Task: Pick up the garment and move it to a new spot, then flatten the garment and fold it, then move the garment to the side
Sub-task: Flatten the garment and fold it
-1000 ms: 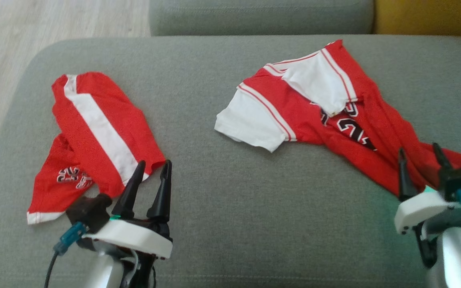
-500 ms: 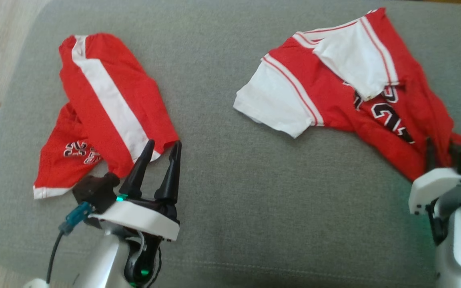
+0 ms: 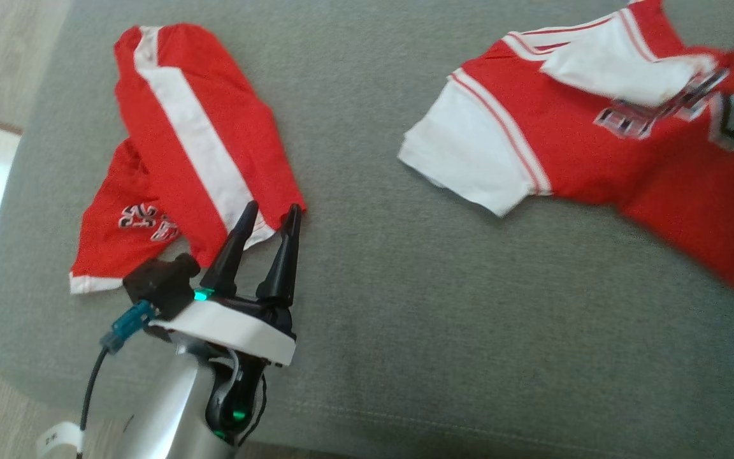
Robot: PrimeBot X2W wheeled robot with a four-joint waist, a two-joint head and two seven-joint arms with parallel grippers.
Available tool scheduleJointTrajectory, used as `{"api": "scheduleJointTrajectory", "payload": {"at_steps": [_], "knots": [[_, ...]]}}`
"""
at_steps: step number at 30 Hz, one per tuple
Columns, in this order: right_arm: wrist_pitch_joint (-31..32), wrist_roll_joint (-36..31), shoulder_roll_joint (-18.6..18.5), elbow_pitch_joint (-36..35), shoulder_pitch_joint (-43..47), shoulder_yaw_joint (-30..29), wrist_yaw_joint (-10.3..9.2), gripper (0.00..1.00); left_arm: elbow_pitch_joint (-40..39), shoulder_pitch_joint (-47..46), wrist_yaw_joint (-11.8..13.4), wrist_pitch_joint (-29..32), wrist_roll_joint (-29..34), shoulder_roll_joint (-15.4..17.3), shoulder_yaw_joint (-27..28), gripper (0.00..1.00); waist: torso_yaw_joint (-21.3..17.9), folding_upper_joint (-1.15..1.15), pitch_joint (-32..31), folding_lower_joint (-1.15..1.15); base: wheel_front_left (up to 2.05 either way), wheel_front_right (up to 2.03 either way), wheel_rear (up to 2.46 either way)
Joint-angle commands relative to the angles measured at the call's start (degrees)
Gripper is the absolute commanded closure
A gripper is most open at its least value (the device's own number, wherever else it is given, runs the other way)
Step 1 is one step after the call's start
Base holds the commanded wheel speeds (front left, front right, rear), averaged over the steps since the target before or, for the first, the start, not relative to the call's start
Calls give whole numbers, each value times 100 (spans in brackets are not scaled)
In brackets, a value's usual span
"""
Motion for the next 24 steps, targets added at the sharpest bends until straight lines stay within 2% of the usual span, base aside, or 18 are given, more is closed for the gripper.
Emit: {"api": "scheduleJointTrajectory", "payload": {"at_steps": [1,3,4,5,9,16,24], "knots": [[85,-41,-219,-151,-310,178,-4,100,-176,-206,-35,-45,-35,58,161,0,114,0,97,0,0,0,0],[249,-17,-481,-14,-585,215,-4,100,-177,-247,-35,-45,-58,51,147,0,206,0,192,0,0,0,0],[338,-22,-597,84,-709,195,-4,95,-176,-264,-35,-45,-71,47,146,0,244,0,235,0,0,0,0],[438,-52,-703,212,-803,195,-4,0,-172,-278,-35,-45,-82,44,142,0,275,0,266,0,0,0,0],[470,-179,-976,580,-1135,164,-4,0,-152,-310,-35,-45,-98,35,115,0,348,0,325,0,0,0,0],[-68,-322,-700,705,-1287,33,-4,0,-126,-321,-35,-45,-75,32,194,0,230,0,198,0,0,0,0],[-1225,116,378,454,-695,131,-4,0,-196,-167,-35,-45,29,54,401,0,-245,0,-363,0,0,0,0]]}}
